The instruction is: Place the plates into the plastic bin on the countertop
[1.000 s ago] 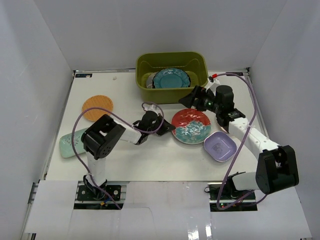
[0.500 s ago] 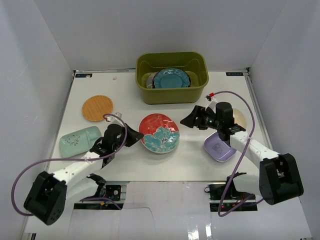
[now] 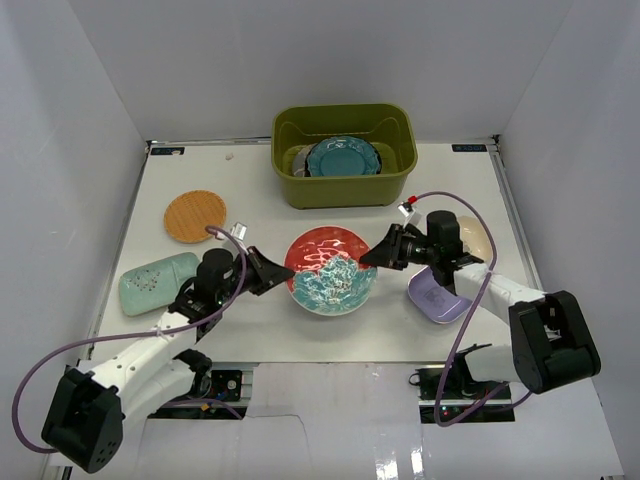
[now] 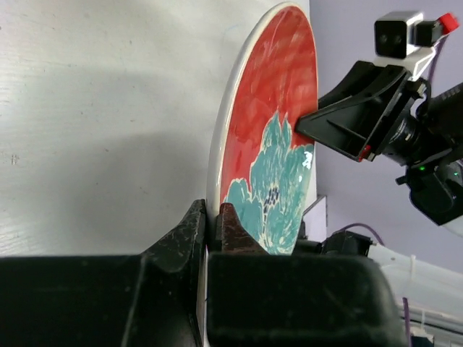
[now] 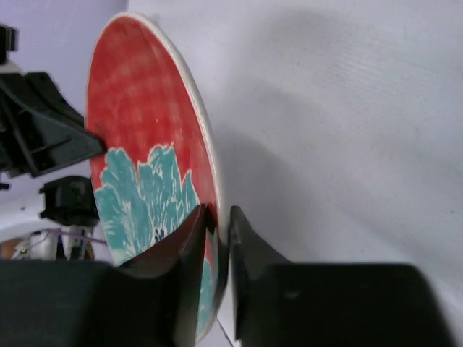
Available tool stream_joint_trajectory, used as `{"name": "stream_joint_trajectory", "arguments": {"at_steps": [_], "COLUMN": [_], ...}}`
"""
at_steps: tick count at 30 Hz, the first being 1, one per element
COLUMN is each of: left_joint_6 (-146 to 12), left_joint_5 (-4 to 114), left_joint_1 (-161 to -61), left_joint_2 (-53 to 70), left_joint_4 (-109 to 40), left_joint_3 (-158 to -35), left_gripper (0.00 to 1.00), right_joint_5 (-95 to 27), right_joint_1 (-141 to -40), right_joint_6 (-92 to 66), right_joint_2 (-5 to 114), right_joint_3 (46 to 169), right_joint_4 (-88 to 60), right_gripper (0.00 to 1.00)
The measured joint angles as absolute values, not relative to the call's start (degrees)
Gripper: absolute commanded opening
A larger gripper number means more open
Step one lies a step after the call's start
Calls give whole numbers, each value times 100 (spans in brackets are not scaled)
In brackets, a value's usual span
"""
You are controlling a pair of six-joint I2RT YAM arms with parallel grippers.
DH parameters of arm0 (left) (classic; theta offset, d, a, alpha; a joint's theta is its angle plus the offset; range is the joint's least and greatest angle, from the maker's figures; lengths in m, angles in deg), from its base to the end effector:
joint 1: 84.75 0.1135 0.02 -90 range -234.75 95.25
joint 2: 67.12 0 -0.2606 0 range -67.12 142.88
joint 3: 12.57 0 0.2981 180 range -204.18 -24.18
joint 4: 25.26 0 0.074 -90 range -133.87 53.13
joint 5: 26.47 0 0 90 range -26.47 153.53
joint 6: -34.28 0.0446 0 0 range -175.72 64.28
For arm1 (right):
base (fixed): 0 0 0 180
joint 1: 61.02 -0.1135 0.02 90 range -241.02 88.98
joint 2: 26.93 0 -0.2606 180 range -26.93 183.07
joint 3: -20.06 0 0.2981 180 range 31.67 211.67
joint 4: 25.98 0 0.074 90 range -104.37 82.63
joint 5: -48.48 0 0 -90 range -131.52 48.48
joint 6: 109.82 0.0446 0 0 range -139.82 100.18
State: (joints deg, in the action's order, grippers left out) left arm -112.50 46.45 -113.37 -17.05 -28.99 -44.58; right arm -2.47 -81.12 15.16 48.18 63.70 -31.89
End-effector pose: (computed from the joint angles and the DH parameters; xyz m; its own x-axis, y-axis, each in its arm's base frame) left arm 0.2083 -0.1286 0.1776 -0.7618 -0.4953 -0.4175 0.1094 0.5369 -0.8365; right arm 0.2770 0.1313 0.1629 -0.7910 0.1846 -0.5833 -0.4237 0.5225 0.7399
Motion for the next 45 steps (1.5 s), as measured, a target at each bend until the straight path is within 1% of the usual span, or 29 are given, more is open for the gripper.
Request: {"name": "stream_joint_trajectory", "arguments": {"at_steps": [1, 3, 4, 8, 9, 11, 14, 18, 22, 26, 30, 34, 39, 40, 42, 43, 44, 45], "left_joint_6": [-11232, -11169, -11131, -10683, -10552, -10281, -9824, -9298, -8992, -8843, -8699, -8622, -8555, -8548, -8528, -8520, -8511, -8509], "left_joint_5": [4610, 4593, 4590, 4746, 4796, 4975, 5364, 5902, 6177, 6306, 6453, 6551, 6608, 6610, 6612, 6612, 6614, 6614], "left_joint_1": [-11330, -11298, -11298, -11298, -11298, -11298, -11298, -11298, -11298, -11298, -11298, -11298, -11298, -11298, -11298, -11298, -11298, -11298], "left_joint_2": [-1710, -1708, -1716, -1913, -2000, -2217, -2645, -3218, -3463, -3616, -3797, -3898, -3876, -3865, -3841, -3832, -3825, -3825], "left_joint_4": [-3004, -3187, -3380, -4199, -4387, -4789, -5275, -5734, -6048, -6295, -6466, -6488, -6474, -6472, -6470, -6472, -6472, -6470], "left_joint_3": [-4478, -4618, -4797, -5680, -5873, -6290, -6826, -7252, -7188, -6727, -6362, -6194, -6170, -6170, -6170, -6170, -6170, -6170], "left_gripper": [40, 61, 75, 93, 95, 98, 98, 98, 98, 98, 98, 98, 98, 98, 98, 98, 98, 98], "right_joint_5": [-210, -55, -44, -83, -77, -96, -278, -700, -1205, -1766, -2214, -2501, -2630, -2617, -2599, -2599, -2597, -2638], "right_joint_1": [-8081, -8040, -8066, -8127, -8136, -8164, -8164, -7950, -7651, -7467, -7371, -7342, -7321, -7314, -7310, -7314, -7321, -7327], "right_joint_6": [1708, 2010, 2102, 2384, 2447, 2482, 2462, 2467, 2386, 2185, 2043, 1944, 2025, 2067, 2065, 2045, 2016, 1986], "right_joint_2": [4816, 4787, 4756, 4715, 4715, 4717, 4791, 5393, 6422, 7613, 8732, 9642, 10155, 10162, 10138, 10127, 10122, 10116], "right_joint_3": [6368, 6377, 6394, 6764, 6958, 7432, 8252, 9493, 10846, 12219, 13314, 14033, 14142, 14142, 14142, 14145, 14147, 14149], "right_joint_4": [-3222, -3471, -3526, -3480, -3467, -3393, -3242, -3052, -2711, -2145, -1524, -986, -538, -534, -593, -606, -606, -577], "right_gripper": [8, 8, 8, 8, 8, 8, 8, 8, 8, 8, 8, 8, 8, 12, 25, 42, 52, 67]}}
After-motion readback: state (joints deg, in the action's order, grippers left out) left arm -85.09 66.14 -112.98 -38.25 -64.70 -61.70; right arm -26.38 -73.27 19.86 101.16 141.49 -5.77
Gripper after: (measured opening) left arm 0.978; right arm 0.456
